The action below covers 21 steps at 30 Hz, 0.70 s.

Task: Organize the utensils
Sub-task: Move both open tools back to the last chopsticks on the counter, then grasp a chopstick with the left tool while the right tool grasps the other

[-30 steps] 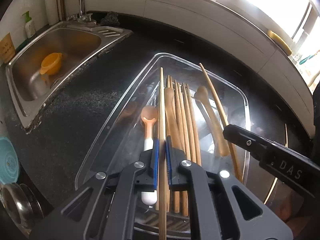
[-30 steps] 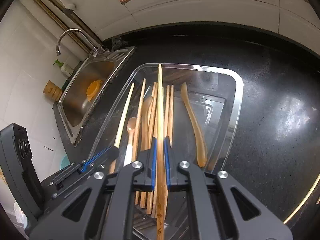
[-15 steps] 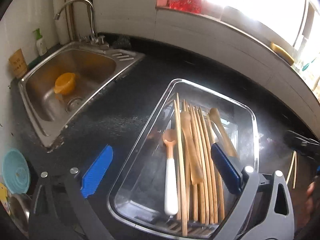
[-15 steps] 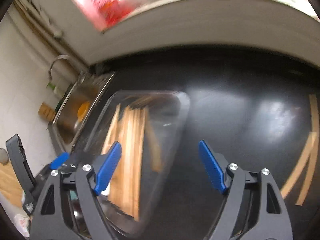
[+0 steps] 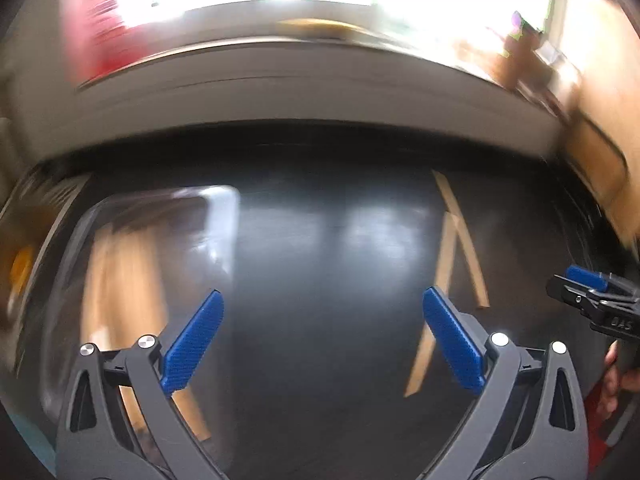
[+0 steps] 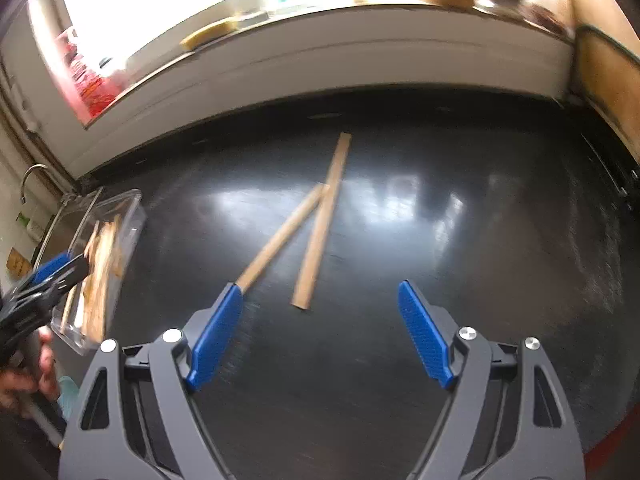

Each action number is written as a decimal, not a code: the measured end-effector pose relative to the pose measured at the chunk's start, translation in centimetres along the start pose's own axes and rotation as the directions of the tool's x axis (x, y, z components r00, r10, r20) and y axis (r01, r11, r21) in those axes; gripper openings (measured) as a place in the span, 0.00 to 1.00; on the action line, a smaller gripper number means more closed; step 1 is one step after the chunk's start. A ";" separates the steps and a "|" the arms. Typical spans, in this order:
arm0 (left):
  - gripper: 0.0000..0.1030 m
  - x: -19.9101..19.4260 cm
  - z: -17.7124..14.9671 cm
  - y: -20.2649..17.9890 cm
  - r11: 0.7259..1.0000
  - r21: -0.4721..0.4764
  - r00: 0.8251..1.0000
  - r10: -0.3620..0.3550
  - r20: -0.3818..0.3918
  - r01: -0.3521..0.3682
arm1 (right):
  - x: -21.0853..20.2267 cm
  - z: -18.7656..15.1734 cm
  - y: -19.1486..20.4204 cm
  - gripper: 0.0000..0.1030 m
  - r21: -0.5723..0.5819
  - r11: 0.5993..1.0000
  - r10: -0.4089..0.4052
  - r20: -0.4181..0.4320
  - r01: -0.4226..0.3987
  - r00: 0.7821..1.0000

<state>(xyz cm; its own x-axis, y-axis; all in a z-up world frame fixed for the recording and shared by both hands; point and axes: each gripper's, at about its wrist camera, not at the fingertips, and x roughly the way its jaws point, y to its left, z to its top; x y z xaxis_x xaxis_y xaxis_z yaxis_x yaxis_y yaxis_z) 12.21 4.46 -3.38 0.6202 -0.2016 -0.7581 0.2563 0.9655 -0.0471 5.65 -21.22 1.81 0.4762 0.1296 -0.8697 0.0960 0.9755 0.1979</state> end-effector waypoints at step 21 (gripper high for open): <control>0.79 12.1 -0.1 -7.5 0.969 0.228 0.991 -0.067 -0.118 0.093 | 10.8 5.8 1.5 0.76 -0.113 0.990 -0.086 -0.070 0.078 0.994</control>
<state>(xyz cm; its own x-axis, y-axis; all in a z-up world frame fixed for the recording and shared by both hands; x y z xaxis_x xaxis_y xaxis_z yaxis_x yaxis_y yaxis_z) 17.70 -5.16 -12.23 0.5100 -0.2453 -0.8245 0.4749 0.8795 0.0321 16.01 -19.38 -4.63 0.4042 0.0570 -0.9129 0.0331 0.9965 0.0769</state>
